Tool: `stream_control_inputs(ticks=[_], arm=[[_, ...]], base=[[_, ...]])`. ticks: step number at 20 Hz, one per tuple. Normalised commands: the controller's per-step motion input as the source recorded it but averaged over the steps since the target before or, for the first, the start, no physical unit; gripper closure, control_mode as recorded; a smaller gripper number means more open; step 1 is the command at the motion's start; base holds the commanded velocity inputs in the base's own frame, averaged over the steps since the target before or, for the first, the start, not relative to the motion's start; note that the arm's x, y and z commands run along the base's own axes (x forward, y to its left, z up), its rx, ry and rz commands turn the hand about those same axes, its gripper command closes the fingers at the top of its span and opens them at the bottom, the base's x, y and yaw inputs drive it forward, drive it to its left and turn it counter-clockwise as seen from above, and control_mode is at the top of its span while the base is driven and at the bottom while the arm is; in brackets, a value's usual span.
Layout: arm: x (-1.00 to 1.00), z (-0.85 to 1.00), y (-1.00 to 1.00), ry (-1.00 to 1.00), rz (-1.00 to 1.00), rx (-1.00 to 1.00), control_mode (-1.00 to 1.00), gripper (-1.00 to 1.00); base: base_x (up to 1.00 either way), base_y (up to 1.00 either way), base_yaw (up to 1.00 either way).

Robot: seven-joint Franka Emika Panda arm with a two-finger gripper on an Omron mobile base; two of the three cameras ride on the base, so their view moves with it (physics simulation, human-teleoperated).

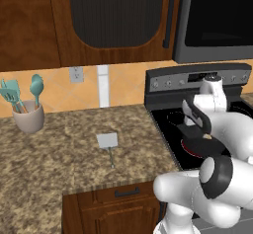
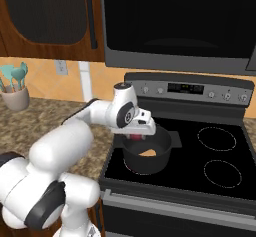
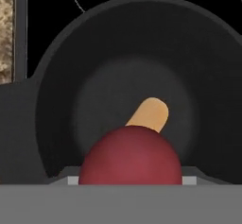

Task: Put the tomato and squash in the pot. Retrieve the spatula and lightly stir the vegetables in the pot.

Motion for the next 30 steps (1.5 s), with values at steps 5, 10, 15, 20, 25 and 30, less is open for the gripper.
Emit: stream_control_inputs(ticks=[5, 10, 15, 20, 25, 30], arm=[[0.24, -0.49, -0.37, 0.02, -0.03, 0.0, -1.0, 1.0], [0.13, -0.38, -0.26, 0.01, -0.01, 0.0, -1.0, 1.0], [0.08, -0.22, -0.03, 0.01, 0.0, 0.0, -1.0, 1.0], [0.02, -0.09, -0.03, 0.02, 0.0, 0.0, -1.0, -1.0], [0.01, 0.0, 0.0, 0.0, 0.0, 0.01, -1.0, -1.0], [0.0, 0.27, -0.06, 0.0, 0.01, 0.09, -1.0, -1.0]], base=[[0.0, 0.0, 0.0], [0.0, 0.0, 0.0], [0.0, 0.0, 0.0], [0.0, 0.0, 0.0], [0.0, 0.0, 0.0], [0.0, 0.0, 0.0]])
